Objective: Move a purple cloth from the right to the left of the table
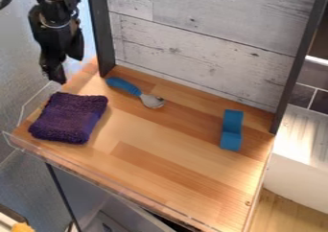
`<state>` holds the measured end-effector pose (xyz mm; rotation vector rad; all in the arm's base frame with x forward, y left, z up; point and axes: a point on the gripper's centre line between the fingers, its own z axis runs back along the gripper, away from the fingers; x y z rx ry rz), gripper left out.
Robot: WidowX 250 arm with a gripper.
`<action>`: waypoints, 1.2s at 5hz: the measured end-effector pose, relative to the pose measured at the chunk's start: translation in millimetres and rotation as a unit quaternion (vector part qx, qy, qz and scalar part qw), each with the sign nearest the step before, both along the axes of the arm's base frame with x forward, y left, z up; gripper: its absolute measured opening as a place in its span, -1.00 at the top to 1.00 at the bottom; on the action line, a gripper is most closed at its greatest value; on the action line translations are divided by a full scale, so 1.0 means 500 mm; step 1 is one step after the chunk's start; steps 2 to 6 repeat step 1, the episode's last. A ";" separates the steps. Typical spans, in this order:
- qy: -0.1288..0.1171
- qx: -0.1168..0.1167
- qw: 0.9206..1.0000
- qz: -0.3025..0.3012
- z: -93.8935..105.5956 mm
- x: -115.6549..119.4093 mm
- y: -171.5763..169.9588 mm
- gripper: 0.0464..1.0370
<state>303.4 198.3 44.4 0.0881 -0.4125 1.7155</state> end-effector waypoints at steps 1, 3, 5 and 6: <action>0.000 -0.001 1.000 0.000 -0.001 -0.001 -0.001 -0.92; 0.000 -0.001 1.000 0.000 -0.001 -0.001 -0.001 -0.92; 0.000 -0.001 1.000 0.000 -0.001 -0.001 -0.001 -0.92; 0.000 -0.001 1.000 0.000 -0.001 -0.001 -0.001 -0.92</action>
